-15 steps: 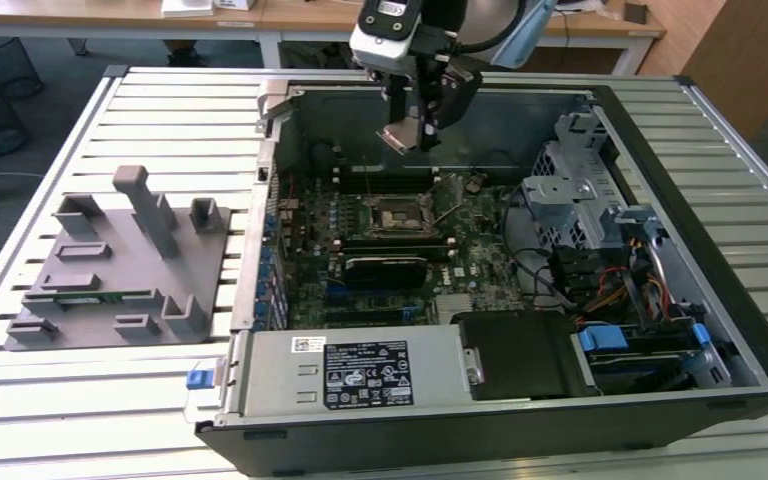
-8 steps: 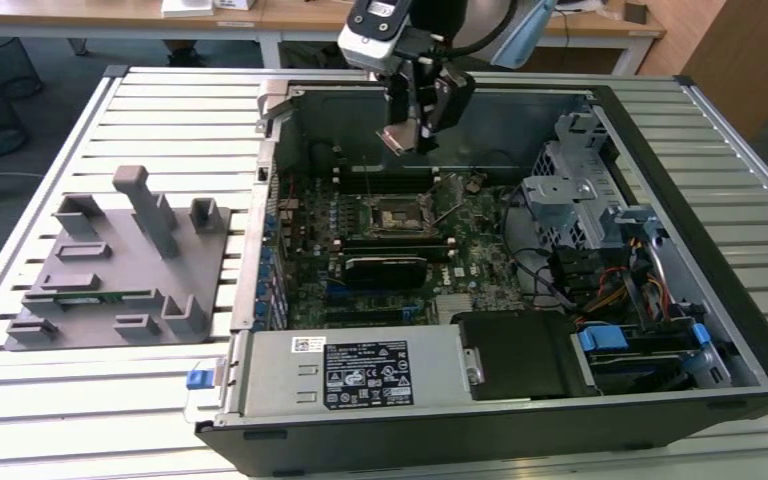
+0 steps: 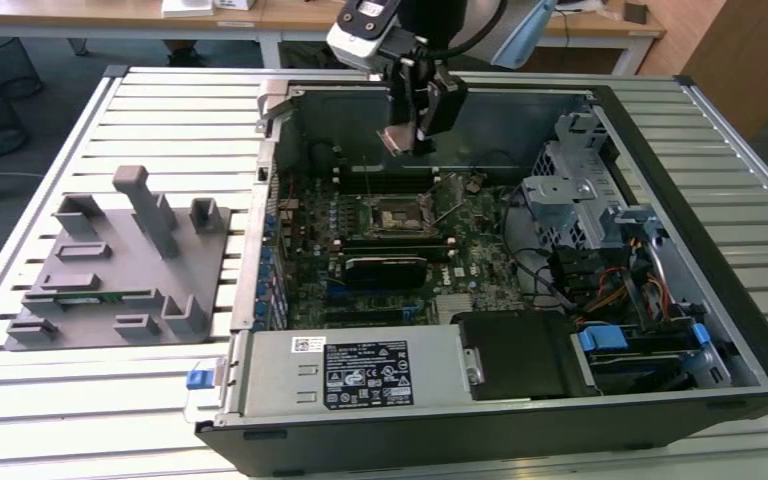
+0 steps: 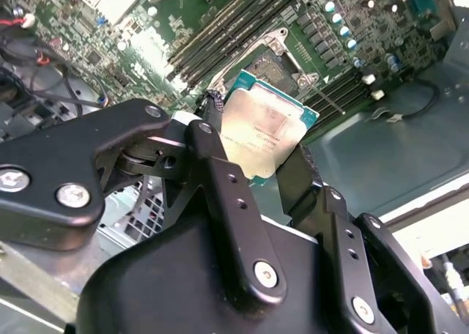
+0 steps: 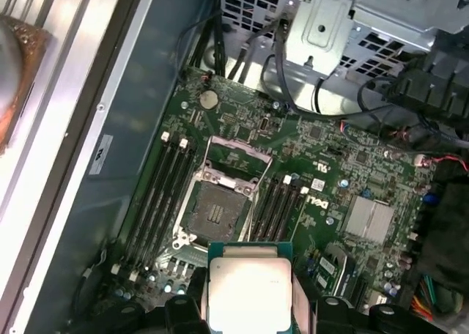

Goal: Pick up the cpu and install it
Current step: 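Place the cpu into insertion slot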

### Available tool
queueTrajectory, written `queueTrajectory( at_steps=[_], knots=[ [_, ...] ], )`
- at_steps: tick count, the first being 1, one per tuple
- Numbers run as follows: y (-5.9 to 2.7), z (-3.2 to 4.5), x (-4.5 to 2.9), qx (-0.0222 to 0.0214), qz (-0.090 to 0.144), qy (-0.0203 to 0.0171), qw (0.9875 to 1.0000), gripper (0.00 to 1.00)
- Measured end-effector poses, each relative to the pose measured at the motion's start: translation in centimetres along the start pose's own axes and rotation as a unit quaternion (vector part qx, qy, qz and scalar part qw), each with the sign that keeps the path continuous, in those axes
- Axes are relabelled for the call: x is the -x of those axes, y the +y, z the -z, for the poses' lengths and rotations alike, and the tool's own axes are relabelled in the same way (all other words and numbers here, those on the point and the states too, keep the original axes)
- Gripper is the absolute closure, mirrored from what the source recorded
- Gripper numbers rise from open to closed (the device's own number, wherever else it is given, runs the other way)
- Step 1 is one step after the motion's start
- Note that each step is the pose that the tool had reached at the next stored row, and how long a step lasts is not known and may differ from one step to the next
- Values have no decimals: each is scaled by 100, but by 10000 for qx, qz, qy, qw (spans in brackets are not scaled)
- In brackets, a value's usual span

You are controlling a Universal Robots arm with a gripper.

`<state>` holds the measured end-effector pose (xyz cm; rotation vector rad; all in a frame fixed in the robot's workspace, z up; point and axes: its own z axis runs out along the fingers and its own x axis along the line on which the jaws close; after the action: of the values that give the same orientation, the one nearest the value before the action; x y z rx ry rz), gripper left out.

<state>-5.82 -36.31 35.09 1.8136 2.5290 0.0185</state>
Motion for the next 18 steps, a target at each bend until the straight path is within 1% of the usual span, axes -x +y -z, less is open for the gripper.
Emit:
queueTrajectory(
  at_steps=[5, 7, 10, 13, 15, 18],
  knots=[
    [3, -7, -10, -3, -154, -5, 9999, 46],
    [4, -15, -12, -4, -270, -7, 9996, 46],
    [4, -24, -13, -9, -536, -15, 9986, 46],
    [4, -34, -13, -14, -797, -22, 9968, 46],
    [4, -39, -14, -15, -869, -24, 9962, 46],
    [4, -47, -20, -15, -893, -24, 9960, 46]
  ],
)
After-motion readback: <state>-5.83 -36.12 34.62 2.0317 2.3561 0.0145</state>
